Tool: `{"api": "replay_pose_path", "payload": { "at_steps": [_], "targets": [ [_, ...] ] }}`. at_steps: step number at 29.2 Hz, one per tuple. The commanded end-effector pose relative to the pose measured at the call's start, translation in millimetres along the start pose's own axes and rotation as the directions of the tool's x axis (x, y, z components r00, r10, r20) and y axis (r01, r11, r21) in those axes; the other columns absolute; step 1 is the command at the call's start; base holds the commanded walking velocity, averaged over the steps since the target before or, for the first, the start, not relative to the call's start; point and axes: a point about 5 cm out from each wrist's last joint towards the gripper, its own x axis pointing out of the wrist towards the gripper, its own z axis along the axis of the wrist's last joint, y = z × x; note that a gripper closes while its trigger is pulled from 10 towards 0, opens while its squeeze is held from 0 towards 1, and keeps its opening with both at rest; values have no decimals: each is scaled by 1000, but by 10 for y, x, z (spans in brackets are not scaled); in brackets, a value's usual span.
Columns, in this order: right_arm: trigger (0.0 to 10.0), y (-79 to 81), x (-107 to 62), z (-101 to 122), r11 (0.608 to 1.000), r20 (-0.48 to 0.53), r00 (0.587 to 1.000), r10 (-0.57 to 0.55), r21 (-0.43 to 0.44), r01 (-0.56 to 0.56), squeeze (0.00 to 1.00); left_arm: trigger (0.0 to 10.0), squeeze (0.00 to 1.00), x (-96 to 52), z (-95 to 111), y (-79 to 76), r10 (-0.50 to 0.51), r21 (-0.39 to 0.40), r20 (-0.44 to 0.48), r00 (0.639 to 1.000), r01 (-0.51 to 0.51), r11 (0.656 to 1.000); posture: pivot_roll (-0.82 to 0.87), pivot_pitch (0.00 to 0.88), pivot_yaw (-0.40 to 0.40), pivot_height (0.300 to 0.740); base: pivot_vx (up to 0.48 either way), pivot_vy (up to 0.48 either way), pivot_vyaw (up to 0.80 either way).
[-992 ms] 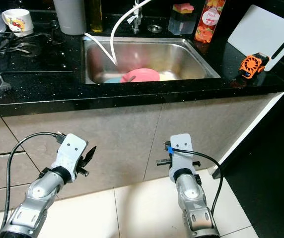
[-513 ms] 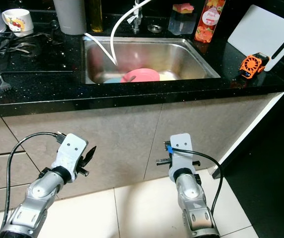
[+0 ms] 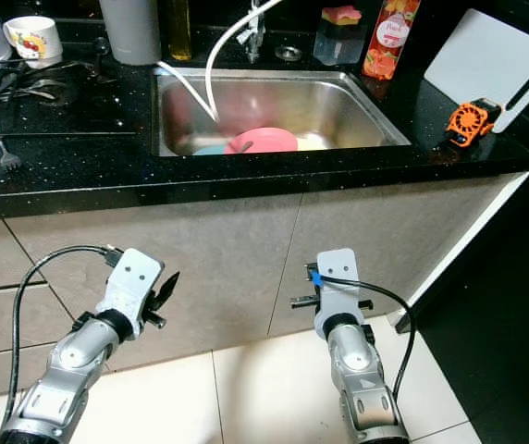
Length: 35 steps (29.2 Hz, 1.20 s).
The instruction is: Kitchen organization
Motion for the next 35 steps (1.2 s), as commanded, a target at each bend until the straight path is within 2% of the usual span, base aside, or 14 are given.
{"api": "replay_pose_path", "payload": {
  "at_steps": [1, 35],
  "targets": [
    [10000, -40, -2, -43, 1000, -22, 1000, -18, 11, 19, 0, 10000, 0, 12, -9, -35, -19, 2, -3, 1000, 19, 1000, 188, 60, -79, 740, 0, 0, 0],
    [10000, -49, -6, -56, 1000, -23, 1000, -3, -9, 3, 0, 10000, 0, 15, -15, -76, -19, -1, 0, 1000, 19, 1000, 169, 42, -92, 740, 0, 0, 0]
  ]
}}
